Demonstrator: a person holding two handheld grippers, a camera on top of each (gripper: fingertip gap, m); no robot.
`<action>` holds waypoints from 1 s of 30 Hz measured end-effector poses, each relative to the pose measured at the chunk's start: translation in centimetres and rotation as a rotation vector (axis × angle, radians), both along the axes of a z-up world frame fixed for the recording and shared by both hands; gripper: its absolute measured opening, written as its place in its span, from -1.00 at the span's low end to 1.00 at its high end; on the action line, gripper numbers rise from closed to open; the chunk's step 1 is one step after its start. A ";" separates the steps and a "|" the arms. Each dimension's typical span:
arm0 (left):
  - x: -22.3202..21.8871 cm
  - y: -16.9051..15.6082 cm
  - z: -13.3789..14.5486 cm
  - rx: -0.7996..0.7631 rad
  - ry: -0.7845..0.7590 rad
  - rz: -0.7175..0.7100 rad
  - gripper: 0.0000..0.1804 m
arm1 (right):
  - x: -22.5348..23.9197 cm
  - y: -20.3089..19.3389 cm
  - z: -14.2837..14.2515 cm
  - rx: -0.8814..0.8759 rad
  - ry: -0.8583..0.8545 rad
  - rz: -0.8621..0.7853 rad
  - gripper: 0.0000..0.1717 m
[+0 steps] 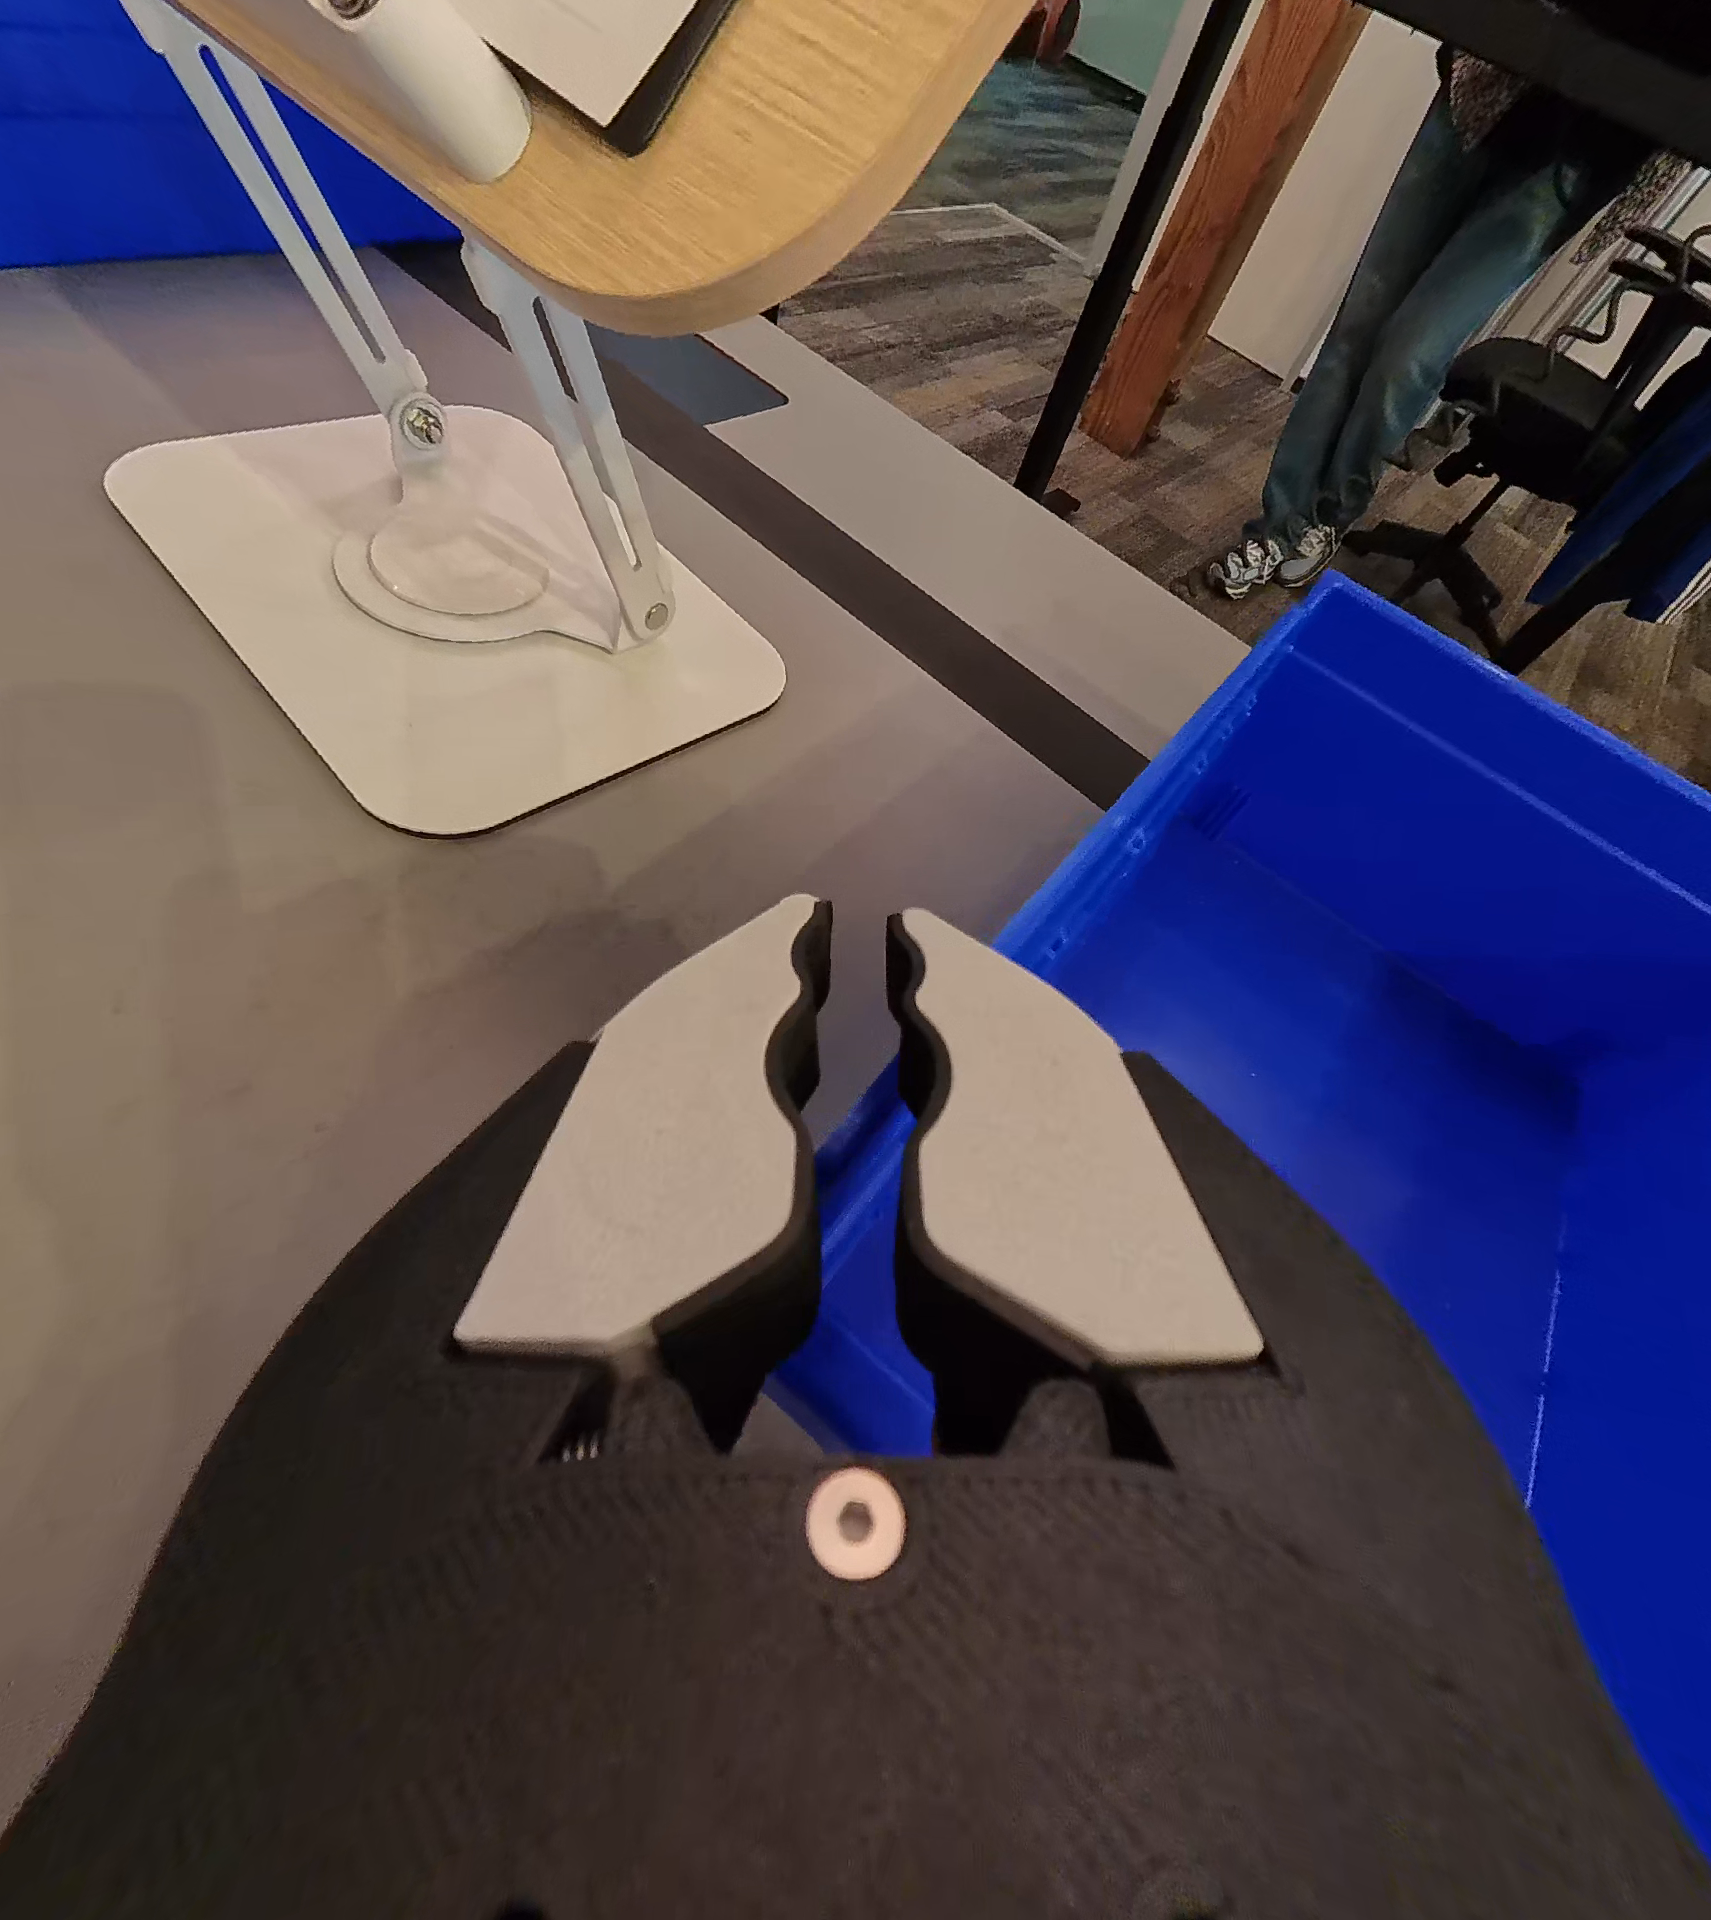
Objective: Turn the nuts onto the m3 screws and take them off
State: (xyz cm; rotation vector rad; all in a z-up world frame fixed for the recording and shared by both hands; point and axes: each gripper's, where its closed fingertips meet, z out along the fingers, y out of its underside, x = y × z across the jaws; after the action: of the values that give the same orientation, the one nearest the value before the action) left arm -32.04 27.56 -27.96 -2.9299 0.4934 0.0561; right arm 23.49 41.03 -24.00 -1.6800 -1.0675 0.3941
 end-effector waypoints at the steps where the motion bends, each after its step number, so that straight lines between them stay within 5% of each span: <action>1: -1.0 0.4 -0.8 -0.039 0.011 0.027 -0.74 | 0.0 0.0 -0.1 -0.002 -0.004 0.001 -0.88; 12: -4.5 2.7 -6.0 -0.198 0.040 0.102 -0.77 | 0.1 0.0 0.1 0.000 0.000 0.004 -0.88; 30: -4.5 3.1 -6.9 -0.232 -0.004 0.098 -0.94 | 0.0 -0.1 0.1 0.001 -0.004 0.010 -0.88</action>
State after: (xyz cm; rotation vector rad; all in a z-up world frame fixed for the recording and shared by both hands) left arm -36.49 30.65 -34.86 -3.1797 0.3786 0.0058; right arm 23.45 40.91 -23.86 -1.6753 -1.0792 0.3967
